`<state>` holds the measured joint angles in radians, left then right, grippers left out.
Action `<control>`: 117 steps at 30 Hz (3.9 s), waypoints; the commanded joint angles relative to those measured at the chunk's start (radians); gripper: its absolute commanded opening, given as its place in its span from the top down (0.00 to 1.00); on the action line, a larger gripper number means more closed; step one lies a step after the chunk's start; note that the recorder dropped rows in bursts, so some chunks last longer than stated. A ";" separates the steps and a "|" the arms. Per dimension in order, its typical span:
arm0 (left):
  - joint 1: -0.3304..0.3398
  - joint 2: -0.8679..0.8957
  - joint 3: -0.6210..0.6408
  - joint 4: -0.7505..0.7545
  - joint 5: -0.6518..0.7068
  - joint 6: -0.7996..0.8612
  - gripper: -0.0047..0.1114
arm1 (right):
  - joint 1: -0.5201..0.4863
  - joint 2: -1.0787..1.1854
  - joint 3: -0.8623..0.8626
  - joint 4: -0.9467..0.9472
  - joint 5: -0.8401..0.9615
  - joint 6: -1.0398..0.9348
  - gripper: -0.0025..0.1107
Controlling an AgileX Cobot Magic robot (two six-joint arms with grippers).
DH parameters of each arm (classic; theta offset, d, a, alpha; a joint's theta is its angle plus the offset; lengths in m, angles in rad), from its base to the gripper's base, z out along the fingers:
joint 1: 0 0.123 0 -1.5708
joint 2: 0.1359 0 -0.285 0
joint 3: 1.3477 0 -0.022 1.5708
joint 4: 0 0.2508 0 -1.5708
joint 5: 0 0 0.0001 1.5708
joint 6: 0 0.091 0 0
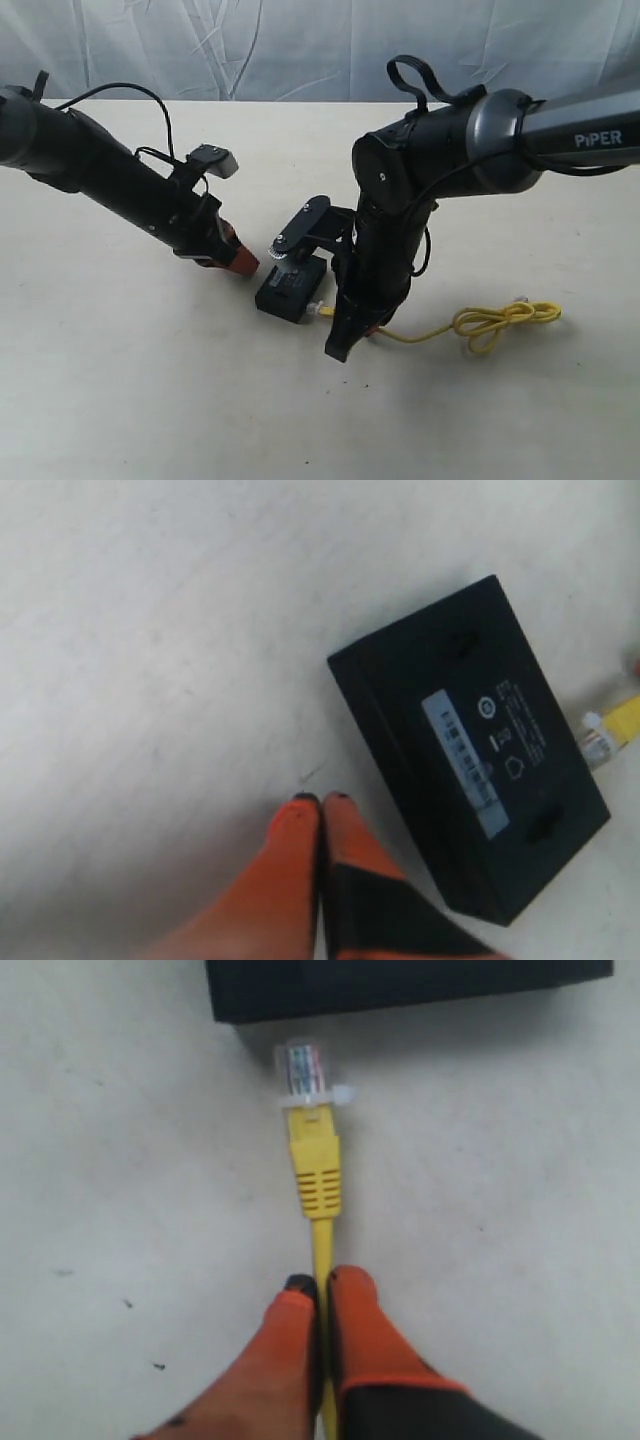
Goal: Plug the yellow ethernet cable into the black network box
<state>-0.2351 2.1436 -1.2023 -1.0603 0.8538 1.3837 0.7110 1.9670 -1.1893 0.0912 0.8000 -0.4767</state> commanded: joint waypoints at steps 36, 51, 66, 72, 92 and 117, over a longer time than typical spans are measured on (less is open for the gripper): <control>-0.007 0.033 -0.004 -0.091 0.076 0.025 0.96 | 0.058 -0.009 0.148 -0.101 -0.267 0.148 0.99; -0.007 0.033 -0.004 -0.091 0.072 0.021 0.96 | 0.058 -0.055 0.148 -0.112 -0.310 0.185 0.99; -0.007 0.033 -0.004 -0.098 0.117 0.021 0.96 | 0.058 -0.036 0.146 -0.143 -0.388 0.365 0.99; -0.007 0.033 -0.004 -0.098 0.103 0.021 0.96 | 0.058 -0.036 0.146 -0.141 -0.425 0.365 0.92; -0.005 -0.661 0.194 0.466 -0.290 -0.705 0.96 | -0.181 -0.299 0.038 0.149 -0.100 0.547 0.98; -0.005 -1.835 0.803 0.479 -0.491 -0.732 0.96 | -0.254 -1.169 0.517 0.000 -0.390 0.547 0.98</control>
<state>-0.2373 0.3171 -0.4047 -0.5871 0.3695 0.6541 0.4610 0.8137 -0.6759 0.0943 0.4094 0.0705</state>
